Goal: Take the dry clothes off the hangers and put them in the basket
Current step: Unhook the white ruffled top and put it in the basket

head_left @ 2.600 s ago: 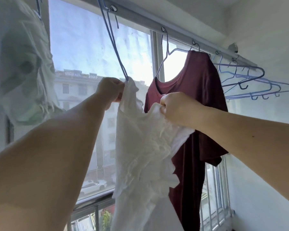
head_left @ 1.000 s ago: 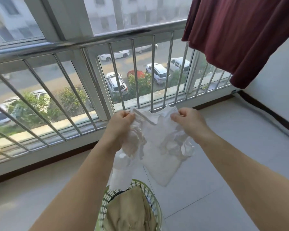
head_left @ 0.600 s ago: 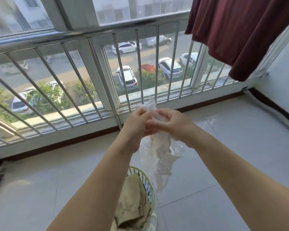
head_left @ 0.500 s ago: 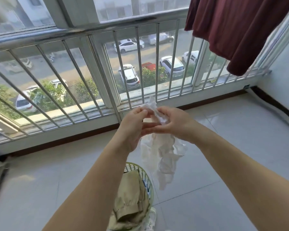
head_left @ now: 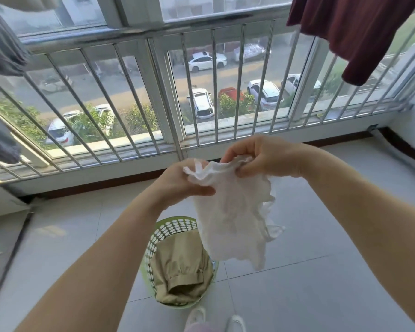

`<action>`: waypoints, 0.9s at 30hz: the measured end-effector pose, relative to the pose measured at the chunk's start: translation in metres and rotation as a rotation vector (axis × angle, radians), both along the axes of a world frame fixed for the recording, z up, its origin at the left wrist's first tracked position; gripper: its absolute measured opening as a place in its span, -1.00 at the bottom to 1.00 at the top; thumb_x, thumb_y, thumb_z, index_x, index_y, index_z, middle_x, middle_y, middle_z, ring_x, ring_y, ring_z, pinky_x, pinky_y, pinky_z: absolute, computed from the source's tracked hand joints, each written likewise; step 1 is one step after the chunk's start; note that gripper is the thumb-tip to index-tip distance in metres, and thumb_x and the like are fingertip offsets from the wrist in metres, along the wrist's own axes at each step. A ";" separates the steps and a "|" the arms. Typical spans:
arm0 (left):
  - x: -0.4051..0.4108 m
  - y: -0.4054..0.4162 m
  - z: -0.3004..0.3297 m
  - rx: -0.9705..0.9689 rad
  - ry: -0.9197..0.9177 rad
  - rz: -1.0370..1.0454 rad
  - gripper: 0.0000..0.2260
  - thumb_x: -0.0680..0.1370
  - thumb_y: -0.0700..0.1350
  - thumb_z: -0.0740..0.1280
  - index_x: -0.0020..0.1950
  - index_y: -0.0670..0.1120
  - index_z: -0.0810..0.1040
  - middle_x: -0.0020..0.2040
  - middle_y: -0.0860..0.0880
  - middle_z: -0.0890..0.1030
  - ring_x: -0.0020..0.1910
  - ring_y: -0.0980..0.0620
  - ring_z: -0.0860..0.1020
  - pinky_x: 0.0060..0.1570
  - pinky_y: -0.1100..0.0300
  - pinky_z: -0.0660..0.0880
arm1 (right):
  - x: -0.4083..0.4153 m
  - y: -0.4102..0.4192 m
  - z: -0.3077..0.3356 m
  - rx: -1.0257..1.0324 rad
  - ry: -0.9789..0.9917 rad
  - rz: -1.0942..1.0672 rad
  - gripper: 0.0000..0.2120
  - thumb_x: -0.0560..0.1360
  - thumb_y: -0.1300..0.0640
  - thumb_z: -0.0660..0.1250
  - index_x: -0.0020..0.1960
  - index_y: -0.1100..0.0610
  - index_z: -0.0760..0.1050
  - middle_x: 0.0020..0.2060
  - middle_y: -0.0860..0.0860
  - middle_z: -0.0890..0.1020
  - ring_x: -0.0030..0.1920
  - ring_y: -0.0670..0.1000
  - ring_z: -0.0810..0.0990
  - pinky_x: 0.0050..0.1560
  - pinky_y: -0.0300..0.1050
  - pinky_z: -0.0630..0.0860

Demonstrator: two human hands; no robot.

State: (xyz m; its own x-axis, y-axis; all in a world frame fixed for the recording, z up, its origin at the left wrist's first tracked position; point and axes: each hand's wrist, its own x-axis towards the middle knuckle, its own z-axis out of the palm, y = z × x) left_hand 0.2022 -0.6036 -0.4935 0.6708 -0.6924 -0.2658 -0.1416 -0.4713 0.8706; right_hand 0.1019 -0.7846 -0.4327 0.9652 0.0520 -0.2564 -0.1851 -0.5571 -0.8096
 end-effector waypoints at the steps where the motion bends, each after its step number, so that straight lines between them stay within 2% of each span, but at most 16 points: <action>1: 0.001 0.003 0.000 0.011 0.005 0.005 -0.60 0.26 -0.23 0.54 0.07 -0.21 0.57 -0.01 -0.21 0.62 -0.03 -0.06 0.57 0.10 0.01 0.50 | 0.001 -0.001 -0.001 -0.044 0.012 0.007 -0.69 0.45 0.33 0.30 -0.09 -0.09 0.58 -0.27 -0.20 0.61 -0.22 -0.20 0.57 -0.19 -0.35 0.47; 4: 0.006 0.010 -0.003 0.059 -0.045 -0.010 -0.71 0.29 -0.19 0.49 -0.07 -0.26 0.55 -0.12 -0.23 0.60 -0.09 -0.14 0.56 0.03 -0.01 0.49 | 0.011 0.000 -0.011 -0.317 0.011 0.019 -0.74 0.45 0.25 0.33 0.07 -0.03 0.54 -0.12 -0.09 0.59 -0.09 -0.05 0.55 -0.11 -0.21 0.47; 6: 0.009 0.015 -0.011 0.106 -0.139 -0.005 -0.85 0.37 -0.25 0.45 -0.22 -0.15 0.49 -0.27 -0.07 0.54 -0.19 -0.06 0.49 -0.14 0.11 0.42 | 0.020 0.008 -0.024 -0.445 -0.025 0.032 -0.78 0.46 0.24 0.32 0.07 0.02 0.53 -0.09 -0.06 0.56 -0.06 -0.01 0.52 -0.09 -0.16 0.43; 9: 0.017 0.025 -0.021 0.142 -0.309 0.054 -0.72 0.41 -0.21 0.43 -0.32 0.02 0.35 -0.33 0.09 0.45 -0.32 0.12 0.38 -0.32 0.26 0.29 | 0.036 0.028 -0.042 -0.457 -0.104 0.034 -0.81 0.48 0.29 0.26 -0.03 0.04 0.52 -0.14 -0.05 0.52 -0.09 -0.01 0.46 -0.13 -0.18 0.34; 11: 0.025 0.035 -0.028 0.152 -0.366 0.075 -0.73 0.44 -0.17 0.41 -0.32 0.06 0.36 -0.32 0.12 0.45 -0.34 0.20 0.37 -0.36 0.34 0.26 | 0.047 0.040 -0.054 -0.463 -0.152 0.013 -0.77 0.49 0.31 0.23 0.06 0.10 0.55 -0.12 -0.05 0.52 -0.07 -0.02 0.45 -0.12 -0.23 0.31; 15: 0.054 0.065 -0.047 0.147 -0.430 0.101 -0.76 0.44 -0.25 0.37 -0.32 0.04 0.43 -0.32 0.12 0.48 -0.34 0.24 0.39 -0.36 0.49 0.31 | 0.075 0.069 -0.079 -0.453 -0.237 0.003 -0.74 0.49 0.34 0.23 0.14 0.18 0.54 0.04 0.08 0.60 0.07 0.07 0.52 0.05 -0.16 0.38; 19: 0.077 0.089 -0.065 0.108 -0.450 0.148 -0.81 0.42 -0.33 0.35 -0.25 -0.04 0.50 -0.32 0.09 0.50 -0.34 0.21 0.42 -0.33 0.48 0.33 | 0.097 0.095 -0.100 -0.448 -0.298 -0.012 -0.75 0.50 0.34 0.22 0.13 0.20 0.54 0.05 0.12 0.58 0.07 0.12 0.52 0.07 -0.13 0.37; 20: 0.081 0.093 -0.070 0.101 -0.441 0.154 -0.81 0.42 -0.33 0.35 -0.25 -0.04 0.51 -0.31 0.07 0.52 -0.33 0.14 0.44 -0.32 0.46 0.33 | 0.099 0.098 -0.104 -0.449 -0.307 -0.014 -0.75 0.49 0.35 0.22 0.13 0.21 0.54 0.04 0.13 0.58 0.06 0.13 0.52 0.06 -0.12 0.37; 23: 0.091 0.115 -0.106 0.159 -0.418 0.127 -0.90 0.43 -0.30 0.35 -0.20 -0.11 0.58 -0.23 -0.09 0.61 -0.24 -0.08 0.52 -0.21 0.17 0.41 | 0.106 0.116 -0.135 -0.440 -0.285 0.023 -0.75 0.48 0.37 0.23 0.12 0.25 0.54 0.02 0.16 0.57 0.04 0.16 0.52 -0.03 -0.16 0.33; 25: 0.090 0.129 -0.135 0.199 -0.392 0.074 -0.94 0.45 -0.27 0.33 -0.16 -0.17 0.60 -0.22 -0.14 0.63 -0.23 -0.13 0.54 -0.18 0.13 0.44 | 0.104 0.126 -0.160 -0.434 -0.237 0.039 -0.77 0.50 0.35 0.22 0.11 0.25 0.55 0.01 0.15 0.57 0.01 0.15 0.52 -0.13 -0.25 0.24; 27: 0.084 0.142 -0.166 0.199 -0.300 0.071 -0.84 0.43 -0.31 0.32 -0.23 -0.06 0.58 -0.30 0.01 0.58 -0.27 -0.05 0.50 -0.25 0.37 0.40 | 0.097 0.139 -0.190 -0.397 -0.199 0.058 -0.79 0.51 0.34 0.21 0.06 0.24 0.57 -0.03 0.13 0.58 -0.05 0.16 0.52 -0.15 -0.19 0.30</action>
